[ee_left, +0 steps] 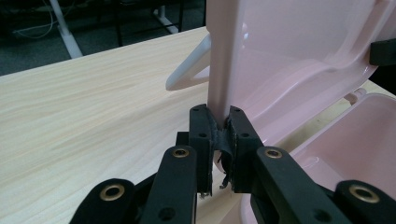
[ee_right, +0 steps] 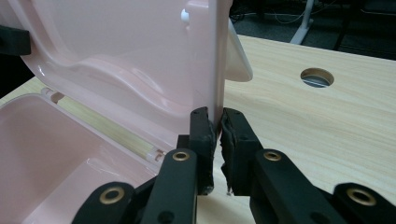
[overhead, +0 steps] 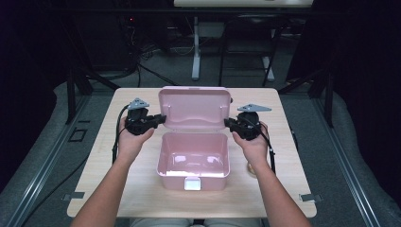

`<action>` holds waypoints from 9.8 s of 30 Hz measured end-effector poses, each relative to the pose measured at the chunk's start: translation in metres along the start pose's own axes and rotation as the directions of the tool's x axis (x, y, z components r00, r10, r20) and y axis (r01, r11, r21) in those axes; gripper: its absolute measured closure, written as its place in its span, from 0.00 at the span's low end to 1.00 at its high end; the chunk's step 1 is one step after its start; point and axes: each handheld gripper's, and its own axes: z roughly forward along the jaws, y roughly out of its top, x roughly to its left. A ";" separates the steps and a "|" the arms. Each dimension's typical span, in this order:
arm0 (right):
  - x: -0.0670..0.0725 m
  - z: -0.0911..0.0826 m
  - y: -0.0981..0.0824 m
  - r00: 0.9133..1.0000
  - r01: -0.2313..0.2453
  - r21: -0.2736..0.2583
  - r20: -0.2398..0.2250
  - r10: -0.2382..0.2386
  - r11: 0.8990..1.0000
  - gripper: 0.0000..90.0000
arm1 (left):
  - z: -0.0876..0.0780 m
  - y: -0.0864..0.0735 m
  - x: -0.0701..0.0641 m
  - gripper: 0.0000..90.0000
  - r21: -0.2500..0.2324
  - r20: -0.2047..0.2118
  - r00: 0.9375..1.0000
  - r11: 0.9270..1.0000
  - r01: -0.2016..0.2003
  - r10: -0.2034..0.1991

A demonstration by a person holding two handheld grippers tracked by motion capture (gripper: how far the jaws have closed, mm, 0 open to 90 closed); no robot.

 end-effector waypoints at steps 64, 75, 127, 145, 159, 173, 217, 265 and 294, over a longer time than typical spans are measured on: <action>-0.005 0.012 0.003 0.998 -0.059 0.025 -0.002 0.059 0.998 0.93 | -0.044 -0.030 -0.023 0.79 0.001 0.070 0.997 1.000 -0.030 0.030; -0.004 0.011 0.003 0.998 -0.059 0.030 0.007 0.059 0.998 0.93 | -0.060 -0.057 -0.048 0.83 0.028 0.133 0.989 0.997 -0.071 0.067; -0.005 0.014 0.003 0.998 -0.064 0.038 0.007 0.064 0.997 0.93 | -0.034 -0.083 -0.089 0.78 0.071 0.197 0.972 0.987 -0.146 0.129; -0.007 0.017 0.003 0.996 -0.085 0.046 0.005 0.085 0.995 0.92 | -0.028 -0.092 -0.090 0.95 0.109 0.178 0.971 0.977 -0.184 0.163; -0.010 0.021 0.004 0.994 -0.111 0.067 -0.009 0.112 0.992 0.90 | -0.029 -0.093 -0.089 0.98 0.100 0.189 0.966 0.975 -0.198 0.177; -0.011 0.022 0.002 0.993 -0.121 0.072 -0.009 0.122 0.990 0.87 | -0.029 -0.094 -0.088 0.99 0.091 0.196 0.964 0.975 -0.202 0.181; -0.005 -0.030 -0.026 0.998 -0.051 0.043 -0.018 0.052 0.998 0.62 | -0.043 -0.090 -0.083 0.76 0.068 0.223 0.965 0.985 -0.158 0.139; -0.035 -0.059 -0.066 0.994 0.012 0.084 0.103 -0.021 0.996 0.37 | -0.055 -0.059 -0.032 0.60 0.102 0.147 0.981 0.985 -0.142 0.126; -0.045 -0.058 -0.071 0.991 -0.028 0.094 0.136 0.015 0.995 0.39 | -0.056 -0.069 -0.030 0.95 0.176 0.140 0.982 0.973 -0.151 0.127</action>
